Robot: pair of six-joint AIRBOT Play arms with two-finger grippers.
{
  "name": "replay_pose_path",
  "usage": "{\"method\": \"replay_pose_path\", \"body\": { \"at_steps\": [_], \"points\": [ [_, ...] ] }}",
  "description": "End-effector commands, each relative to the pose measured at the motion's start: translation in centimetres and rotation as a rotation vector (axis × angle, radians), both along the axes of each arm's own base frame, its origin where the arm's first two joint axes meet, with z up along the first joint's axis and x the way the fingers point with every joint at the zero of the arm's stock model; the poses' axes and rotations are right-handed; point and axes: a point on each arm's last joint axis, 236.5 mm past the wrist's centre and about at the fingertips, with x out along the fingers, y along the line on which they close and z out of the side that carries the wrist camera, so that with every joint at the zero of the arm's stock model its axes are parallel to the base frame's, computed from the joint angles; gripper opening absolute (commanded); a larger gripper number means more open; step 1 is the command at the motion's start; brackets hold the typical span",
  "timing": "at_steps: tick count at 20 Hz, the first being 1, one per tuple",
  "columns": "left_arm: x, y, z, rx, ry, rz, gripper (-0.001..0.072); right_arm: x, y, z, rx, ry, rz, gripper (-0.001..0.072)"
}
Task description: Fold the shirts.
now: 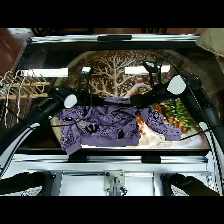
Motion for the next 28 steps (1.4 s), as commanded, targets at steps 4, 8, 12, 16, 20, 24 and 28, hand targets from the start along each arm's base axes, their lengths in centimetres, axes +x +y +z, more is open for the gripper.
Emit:
{"method": "replay_pose_path", "body": {
  "at_steps": [4,8,12,16,20,24,28],
  "points": [
    [5.9,4.0,7.1,-0.076,-0.194,0.104,0.0065,2.1,5.3,-1.7,0.217,0.052,0.01,0.008],
    [6.4,5.1,3.8,-0.071,-0.097,0.145,0.0065,5.0,6.3,-3.0,0.275,0.025,-0.073,0.008],
    [5.9,2.7,-2.0,-0.117,0.067,0.158,0.0066,6.9,6.3,-3.7,0.284,-0.012,-0.117,0.008],
    [5.4,2.2,-4.7,-0.118,0.141,0.165,0.0078,6.3,6.4,-3.9,0.281,0.012,-0.108,0.008],
    [5.5,3.1,-4.5,-0.115,0.15,0.179,0.0467,3.6,6.5,-4.6,0.261,0.116,-0.052,0.008],
    [3.3,5.1,-3.8,-0.036,0.198,0.101,0.0478,2.3,6.3,-5.1,0.235,0.159,-0.021,0.008],
    [1.4,8.3,1.1,-0.008,0.178,0.065,0.0481,2.1,6.2,-5.1,0.238,0.186,-0.046,0.008]
  ]
}}
